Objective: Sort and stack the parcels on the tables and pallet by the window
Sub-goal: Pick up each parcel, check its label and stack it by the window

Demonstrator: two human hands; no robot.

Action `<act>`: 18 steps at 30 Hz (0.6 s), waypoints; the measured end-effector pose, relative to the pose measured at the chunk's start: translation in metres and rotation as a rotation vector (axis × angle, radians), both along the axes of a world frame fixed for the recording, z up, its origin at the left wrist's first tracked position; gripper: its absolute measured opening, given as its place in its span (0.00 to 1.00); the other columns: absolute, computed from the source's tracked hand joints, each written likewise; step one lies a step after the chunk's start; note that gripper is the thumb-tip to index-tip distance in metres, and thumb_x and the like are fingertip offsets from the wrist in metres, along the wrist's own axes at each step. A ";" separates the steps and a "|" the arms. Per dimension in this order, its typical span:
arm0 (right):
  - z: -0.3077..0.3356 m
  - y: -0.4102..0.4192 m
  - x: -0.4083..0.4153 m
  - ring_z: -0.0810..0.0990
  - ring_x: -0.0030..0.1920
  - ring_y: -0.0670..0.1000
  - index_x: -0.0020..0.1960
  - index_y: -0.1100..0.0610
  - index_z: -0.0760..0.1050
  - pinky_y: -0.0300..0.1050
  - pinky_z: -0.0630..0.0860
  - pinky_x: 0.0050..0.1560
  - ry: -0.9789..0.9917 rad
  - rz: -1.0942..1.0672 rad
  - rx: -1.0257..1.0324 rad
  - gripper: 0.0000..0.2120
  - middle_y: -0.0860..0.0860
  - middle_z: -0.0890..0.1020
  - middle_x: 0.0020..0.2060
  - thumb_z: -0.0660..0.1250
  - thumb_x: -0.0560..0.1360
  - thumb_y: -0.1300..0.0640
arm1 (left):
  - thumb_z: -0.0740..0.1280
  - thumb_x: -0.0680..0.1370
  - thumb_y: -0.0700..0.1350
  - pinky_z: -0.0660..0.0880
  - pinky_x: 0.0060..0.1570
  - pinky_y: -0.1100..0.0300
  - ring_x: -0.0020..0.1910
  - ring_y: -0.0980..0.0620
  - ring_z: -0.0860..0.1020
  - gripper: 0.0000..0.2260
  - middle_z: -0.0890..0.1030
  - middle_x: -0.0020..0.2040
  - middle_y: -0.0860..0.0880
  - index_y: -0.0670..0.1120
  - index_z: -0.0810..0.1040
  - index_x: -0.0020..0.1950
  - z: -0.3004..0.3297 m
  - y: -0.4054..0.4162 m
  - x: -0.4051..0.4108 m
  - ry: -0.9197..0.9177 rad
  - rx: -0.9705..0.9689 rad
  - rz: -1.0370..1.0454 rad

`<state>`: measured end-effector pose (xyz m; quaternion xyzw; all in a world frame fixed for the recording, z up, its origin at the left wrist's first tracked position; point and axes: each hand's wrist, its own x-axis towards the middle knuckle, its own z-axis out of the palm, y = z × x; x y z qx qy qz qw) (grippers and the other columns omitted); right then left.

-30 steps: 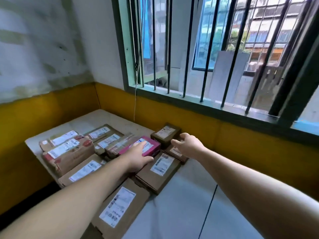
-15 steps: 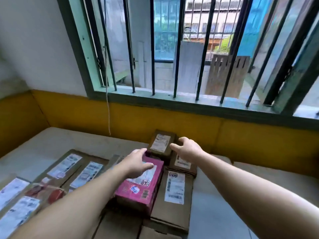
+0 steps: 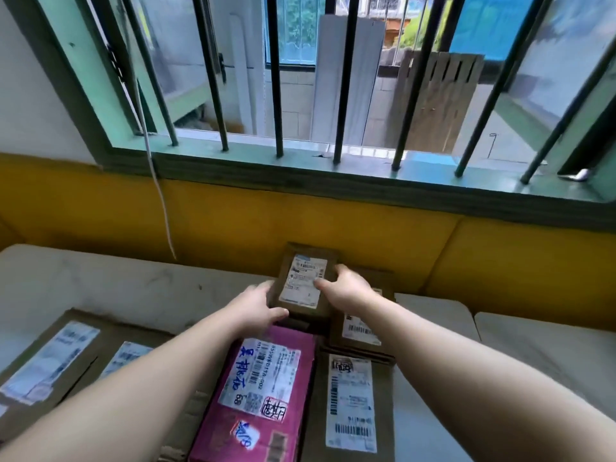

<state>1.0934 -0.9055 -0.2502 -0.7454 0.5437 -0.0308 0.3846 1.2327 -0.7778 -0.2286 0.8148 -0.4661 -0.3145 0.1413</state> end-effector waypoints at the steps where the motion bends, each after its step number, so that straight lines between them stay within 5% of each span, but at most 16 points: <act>1: -0.007 -0.006 0.007 0.75 0.66 0.55 0.73 0.54 0.66 0.44 0.72 0.59 -0.013 0.003 0.014 0.27 0.53 0.75 0.68 0.65 0.79 0.43 | 0.67 0.78 0.50 0.65 0.65 0.58 0.70 0.47 0.67 0.29 0.67 0.73 0.45 0.48 0.60 0.76 -0.007 -0.008 0.004 0.005 0.012 0.010; 12: -0.066 -0.033 0.036 0.74 0.65 0.59 0.76 0.41 0.54 0.56 0.74 0.64 -0.053 -0.044 0.056 0.35 0.51 0.76 0.67 0.63 0.74 0.37 | 0.70 0.76 0.40 0.73 0.54 0.61 0.51 0.53 0.77 0.34 0.77 0.54 0.52 0.50 0.55 0.76 -0.060 -0.064 0.014 0.352 -0.086 0.225; 18: -0.044 -0.018 0.035 0.76 0.64 0.57 0.78 0.42 0.51 0.54 0.75 0.63 -0.223 -0.109 0.035 0.37 0.53 0.73 0.68 0.67 0.75 0.43 | 0.68 0.77 0.38 0.66 0.49 0.72 0.56 0.59 0.72 0.40 0.71 0.60 0.56 0.53 0.45 0.79 -0.037 -0.043 0.012 0.346 -0.211 0.182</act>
